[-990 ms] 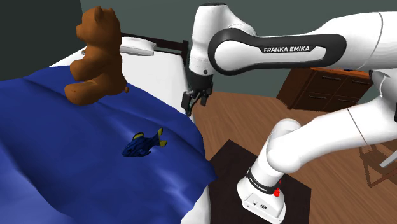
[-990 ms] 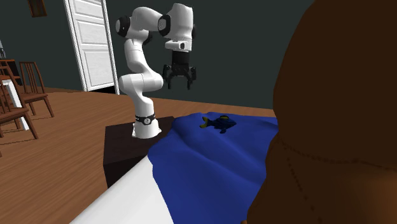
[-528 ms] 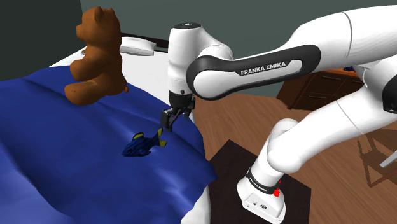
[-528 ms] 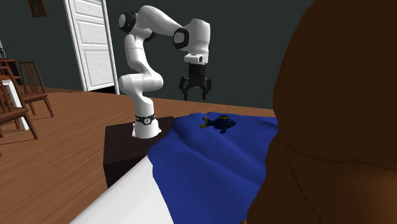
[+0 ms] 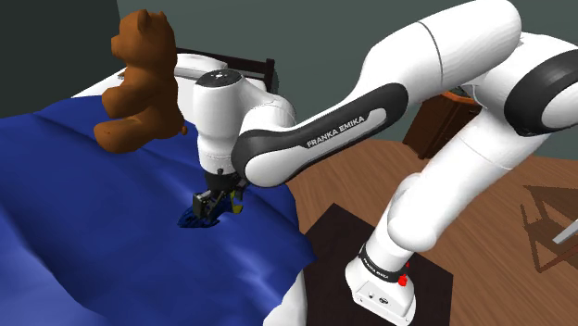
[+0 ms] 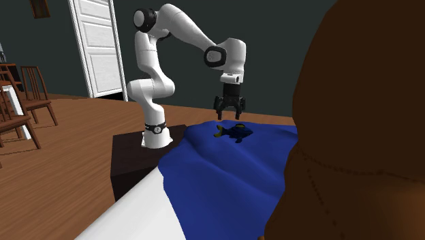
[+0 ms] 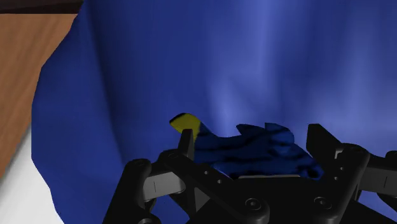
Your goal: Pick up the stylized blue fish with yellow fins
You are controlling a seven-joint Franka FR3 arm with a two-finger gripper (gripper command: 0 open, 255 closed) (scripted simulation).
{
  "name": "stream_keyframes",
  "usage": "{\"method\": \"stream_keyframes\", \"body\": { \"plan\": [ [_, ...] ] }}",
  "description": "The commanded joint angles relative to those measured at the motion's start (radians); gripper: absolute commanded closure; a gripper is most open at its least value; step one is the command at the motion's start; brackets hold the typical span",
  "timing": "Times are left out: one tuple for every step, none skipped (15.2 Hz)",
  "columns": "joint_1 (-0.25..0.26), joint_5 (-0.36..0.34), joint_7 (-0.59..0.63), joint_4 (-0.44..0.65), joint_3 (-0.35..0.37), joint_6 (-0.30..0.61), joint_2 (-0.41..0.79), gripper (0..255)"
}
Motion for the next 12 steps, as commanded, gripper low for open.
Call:
{"method": "stream_keyframes", "body": {
  "plan": [
    [-0.008,-0.057,0.072,0.035,0.036,0.031,0.079,0],
    [-0.009,-0.086,0.104,0.052,0.048,0.041,0.115,0],
    [-0.008,-0.094,0.111,0.046,0.049,0.054,0.124,0],
    [-0.008,-0.103,0.119,0.04,0.049,0.067,0.134,0],
    [-0.009,-0.112,0.127,0.035,0.051,0.08,0.145,0],
    [-0.01,-0.122,0.136,0.03,0.051,0.093,0.155,0],
    [-0.01,-0.132,0.145,0.025,0.052,0.106,0.166,0],
    [-0.011,-0.143,0.154,0.02,0.053,0.118,0.177,0],
    [-0.011,-0.155,0.163,0.016,0.053,0.13,0.189,0],
    [-0.012,-0.161,0.169,0.013,0.053,0.138,0.195,0],
    [-0.011,-0.161,0.169,0.013,0.053,0.138,0.195,0],
    [-0.012,-0.162,0.169,0.015,0.053,0.137,0.197,255]
  ]
}}
